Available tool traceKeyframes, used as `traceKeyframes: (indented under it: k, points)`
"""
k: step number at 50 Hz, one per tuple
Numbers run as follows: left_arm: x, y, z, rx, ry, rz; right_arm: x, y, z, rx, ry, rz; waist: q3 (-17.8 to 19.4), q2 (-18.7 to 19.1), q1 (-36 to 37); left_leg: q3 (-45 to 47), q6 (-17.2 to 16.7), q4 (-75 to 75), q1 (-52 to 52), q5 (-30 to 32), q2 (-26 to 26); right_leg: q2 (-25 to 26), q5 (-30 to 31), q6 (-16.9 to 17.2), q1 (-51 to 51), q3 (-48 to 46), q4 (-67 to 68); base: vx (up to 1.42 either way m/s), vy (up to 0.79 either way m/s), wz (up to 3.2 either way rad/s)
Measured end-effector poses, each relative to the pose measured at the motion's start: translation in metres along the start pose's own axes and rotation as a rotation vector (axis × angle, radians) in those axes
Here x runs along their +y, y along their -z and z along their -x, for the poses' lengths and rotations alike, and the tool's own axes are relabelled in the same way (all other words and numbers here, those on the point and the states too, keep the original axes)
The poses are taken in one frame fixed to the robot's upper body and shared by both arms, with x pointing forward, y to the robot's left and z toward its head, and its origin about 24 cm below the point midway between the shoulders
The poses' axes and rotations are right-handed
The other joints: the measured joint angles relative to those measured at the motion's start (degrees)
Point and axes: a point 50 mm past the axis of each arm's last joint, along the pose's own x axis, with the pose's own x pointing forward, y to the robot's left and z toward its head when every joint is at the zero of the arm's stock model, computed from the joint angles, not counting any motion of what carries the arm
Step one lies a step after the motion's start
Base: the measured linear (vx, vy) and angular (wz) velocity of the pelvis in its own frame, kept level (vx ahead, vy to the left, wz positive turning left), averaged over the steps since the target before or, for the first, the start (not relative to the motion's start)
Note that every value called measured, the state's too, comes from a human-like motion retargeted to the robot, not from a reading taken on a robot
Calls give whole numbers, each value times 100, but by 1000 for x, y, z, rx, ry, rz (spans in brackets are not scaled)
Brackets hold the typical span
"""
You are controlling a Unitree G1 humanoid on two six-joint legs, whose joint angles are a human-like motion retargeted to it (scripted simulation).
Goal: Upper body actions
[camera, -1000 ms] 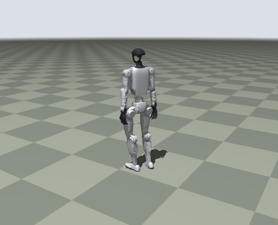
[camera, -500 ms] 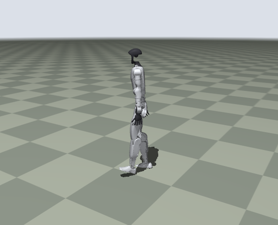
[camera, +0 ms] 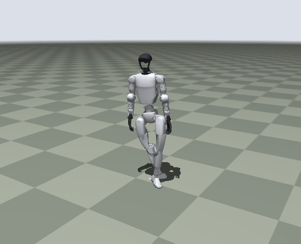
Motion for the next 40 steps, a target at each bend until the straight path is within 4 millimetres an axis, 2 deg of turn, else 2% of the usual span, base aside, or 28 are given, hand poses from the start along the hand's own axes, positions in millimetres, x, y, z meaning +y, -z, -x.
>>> traceKeyframes:
  k: [3,7,9,11,13,15,18,20,22,25,30,32,35,37,40]
  points:
    - [8,13,0,31,0,74,4,-15,-1,-47,-13,28,-104,-159,255,-237,-24,-77,-10,-133,-105,-2,84,60,60,14,-47,53,-16,8]
    - [21,33,0,84,-26,135,10,-21,-1,-75,-41,75,-323,-239,263,-492,29,-160,-18,-326,-218,13,307,69,151,151,15,49,-17,42]
    - [22,40,1,107,-28,139,10,-19,-1,-71,-45,98,-358,-156,173,-655,82,-157,-18,-400,-189,15,554,56,236,299,203,37,-18,80]
    - [19,40,1,116,-20,125,9,-16,-1,-62,-41,106,-362,29,14,-882,148,-122,-30,-458,-59,59,836,-96,310,451,508,29,-21,123]
    - [15,36,1,107,-3,85,8,-10,0,-45,-39,93,-354,307,-185,-1207,205,-58,-60,-492,172,112,1053,-332,315,690,990,30,-24,162]
    - [8,27,0,77,25,17,8,-3,0,-23,-37,60,-316,599,-369,-1541,252,18,-110,-513,420,83,1132,-413,155,1110,1740,17,-22,186]
    - [-7,3,-1,-4,76,-119,9,6,1,7,-38,-7,-100,852,-634,-2115,347,32,-123,-450,563,-103,714,171,-498,2171,3026,10,-28,221]
    - [-18,-16,0,-70,103,-200,12,10,2,22,-44,-39,26,969,-798,-2439,381,7,-187,-333,670,92,551,452,-1036,2969,3393,1,-35,231]
    - [-30,-30,2,-126,130,-264,13,14,2,38,-46,-50,177,956,-915,-2696,444,11,-152,-295,564,64,436,417,-1158,3259,3264,2,-26,208]
    - [-46,-46,6,-188,170,-328,13,14,2,39,-43,-30,371,932,-1036,-2970,465,23,-129,-212,485,-75,272,90,-1352,3484,2764,-2,-26,185]
    - [-59,-51,9,-198,195,-380,14,9,1,24,-37,9,517,819,-1298,-3510,454,-12,-60,-108,227,-5,-248,-230,-1773,4723,1465,-4,-21,183]
    - [-58,-48,8,-183,191,-392,15,6,1,18,-40,5,601,783,-1356,-3763,445,-46,63,-86,144,41,-304,-472,-1814,5211,995,0,-17,169]
    - [-50,-40,6,-144,176,-408,17,4,1,13,-50,1,680,677,-1322,-4113,437,-124,289,-60,-21,81,234,-594,-1648,5613,521,4,-14,125]
    - [-39,-34,4,-108,149,-419,20,4,1,18,-66,9,580,616,-1130,-4153,377,-201,375,-36,-35,-144,-37,-558,-1381,4541,534,11,-10,79]
    - [-24,-19,2,-37,98,-435,21,2,1,26,-83,2,400,504,-770,-4302,348,-316,469,-19,-166,-82,-120,-675,-1197,4208,382,9,-6,64]
